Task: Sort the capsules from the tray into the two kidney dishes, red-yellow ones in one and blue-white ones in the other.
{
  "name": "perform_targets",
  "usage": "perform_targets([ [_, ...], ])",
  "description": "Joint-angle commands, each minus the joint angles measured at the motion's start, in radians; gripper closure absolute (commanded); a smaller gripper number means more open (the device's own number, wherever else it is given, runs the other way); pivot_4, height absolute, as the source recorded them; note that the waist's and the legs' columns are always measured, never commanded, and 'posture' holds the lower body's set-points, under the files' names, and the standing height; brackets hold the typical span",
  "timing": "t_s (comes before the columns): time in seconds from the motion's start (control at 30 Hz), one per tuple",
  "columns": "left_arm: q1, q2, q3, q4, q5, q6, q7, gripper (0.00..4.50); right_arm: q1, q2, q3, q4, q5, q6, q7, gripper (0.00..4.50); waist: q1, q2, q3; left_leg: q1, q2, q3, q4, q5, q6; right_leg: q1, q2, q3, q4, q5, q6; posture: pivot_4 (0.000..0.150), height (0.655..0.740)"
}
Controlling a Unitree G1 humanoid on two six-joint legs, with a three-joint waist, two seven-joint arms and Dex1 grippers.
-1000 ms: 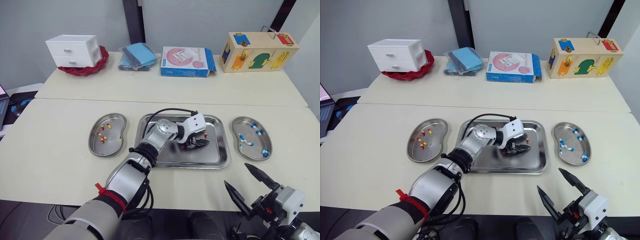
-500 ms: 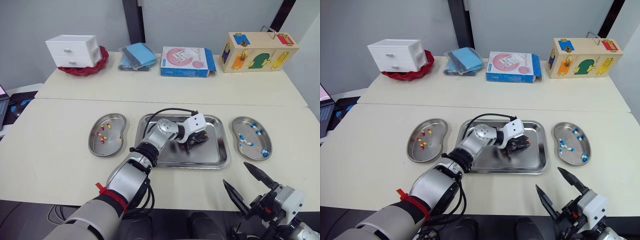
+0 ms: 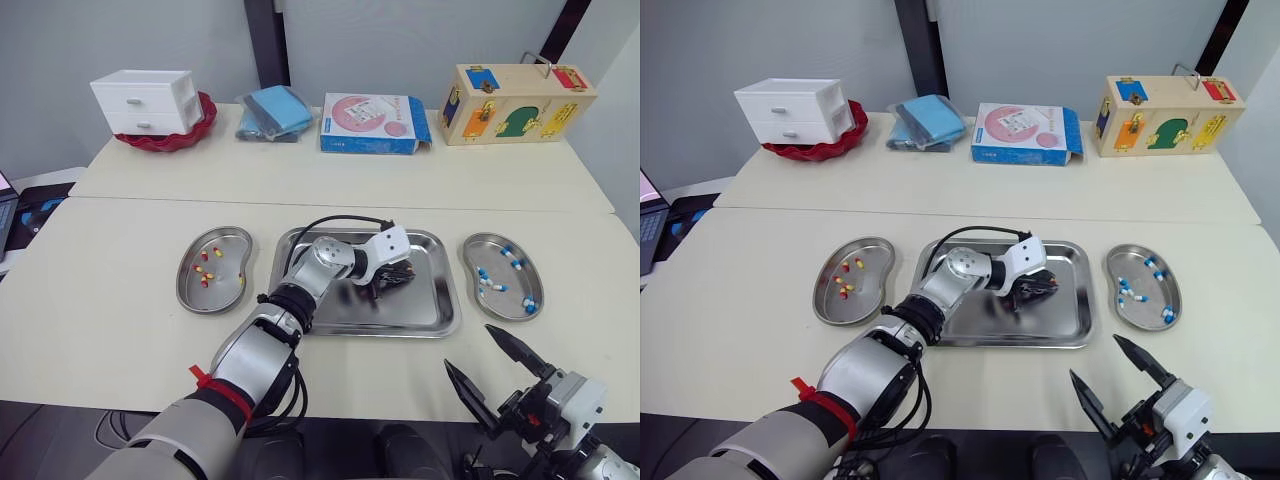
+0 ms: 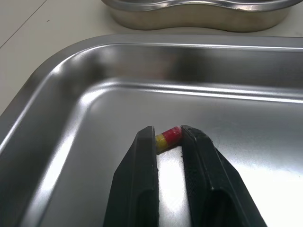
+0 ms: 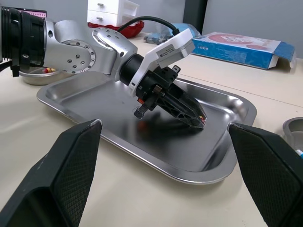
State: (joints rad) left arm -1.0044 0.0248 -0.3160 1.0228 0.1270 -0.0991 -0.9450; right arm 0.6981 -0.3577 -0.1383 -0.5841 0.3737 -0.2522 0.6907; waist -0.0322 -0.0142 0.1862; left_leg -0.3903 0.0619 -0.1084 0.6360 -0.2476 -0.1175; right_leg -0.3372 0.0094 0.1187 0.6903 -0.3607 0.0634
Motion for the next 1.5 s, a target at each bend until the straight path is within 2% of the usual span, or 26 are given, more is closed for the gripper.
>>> perform_targets([
  [0.03, 0.027, 0.03, 0.014, -0.098, -0.014, 0.022, -0.029, 3.77, 0.005, -0.021, -0.008, -0.038, 0.005, -0.015, 0.007, 0.0, 0.0, 0.0, 0.0, 0.0, 0.0, 0.0, 0.0, 0.0, 0.0, 0.0, 0.0, 0.0, 0.0, 0.0, 0.0, 0.15, 0.74],
  [0.17, 0.111, 0.096, 0.037, -0.32, -0.056, 0.124, -0.065, 3.77, -0.001, -0.054, -0.008, -0.03, 0.015, -0.013, 0.032, 0.0, -0.001, 0.0, 0.0, 0.0, 0.0, 0.0, 0.0, 0.0, 0.0, 0.0, 0.0, 0.0, 0.0, 0.0, 0.0, 0.15, 0.74],
  [0.43, 0.358, 0.314, 0.185, -0.942, -0.175, 0.544, -0.023, 3.77, -0.054, -0.138, -0.025, 0.019, 0.07, 0.003, 0.116, 0.0, 0.001, 0.001, 0.0, 0.0, 0.001, 0.0, 0.001, 0.0, 0.0, 0.0, 0.0, 0.0, 0.002, 0.0, 0.0, 0.15, 0.74],
  [0.6, 0.479, 0.446, 0.299, -1.155, -0.223, 0.71, 0.027, 3.77, -0.103, -0.191, -0.043, 0.058, 0.114, 0.019, 0.173, 0.0, 0.002, 0.001, -0.001, 0.0, 0.001, -0.001, 0.004, 0.0, 0.0, 0.001, 0.0, 0.0, 0.004, 0.0, 0.0, 0.15, 0.74],
  [0.7, 0.571, 0.552, 0.424, -1.252, -0.253, 0.8, 0.062, 3.77, -0.152, -0.241, -0.066, 0.096, 0.153, 0.042, 0.231, 0.0, 0.003, 0.001, 0.0, 0.0, 0.001, -0.001, 0.007, 0.0, 0.0, 0.001, 0.0, 0.0, 0.006, 0.0, 0.0, 0.15, 0.74],
  [0.8, 0.656, 0.612, 0.527, -1.269, -0.27, 0.829, 0.112, 3.77, -0.201, -0.281, -0.063, 0.138, 0.18, 0.057, 0.294, 0.0, 0.0, 0.0, 0.0, 0.001, 0.002, -0.001, 0.007, 0.0, 0.0, 0.001, 0.0, 0.0, 0.006, 0.0, 0.0, 0.15, 0.74],
  [1.0, 0.745, 0.651, 0.584, -1.248, -0.277, 0.797, 0.18, 3.77, -0.322, -0.3, -0.043, 0.211, 0.193, 0.067, 0.37, 0.0, 0.008, -0.001, 0.0, 0.002, 0.001, -0.001, 0.008, 0.0, 0.0, 0.002, 0.0, 0.0, 0.006, 0.0, 0.0, 0.15, 0.74],
  [1.5, 0.786, 0.644, 0.544, -1.233, -0.307, 0.768, 0.25, 3.77, -0.357, -0.29, -0.055, 0.217, 0.194, 0.1, 0.405, 0.0, 0.004, -0.001, 0.0, 0.001, 0.001, -0.001, 0.007, 0.0, 0.0, 0.001, 0.0, 0.0, 0.006, 0.0, 0.0, 0.15, 0.74],
])
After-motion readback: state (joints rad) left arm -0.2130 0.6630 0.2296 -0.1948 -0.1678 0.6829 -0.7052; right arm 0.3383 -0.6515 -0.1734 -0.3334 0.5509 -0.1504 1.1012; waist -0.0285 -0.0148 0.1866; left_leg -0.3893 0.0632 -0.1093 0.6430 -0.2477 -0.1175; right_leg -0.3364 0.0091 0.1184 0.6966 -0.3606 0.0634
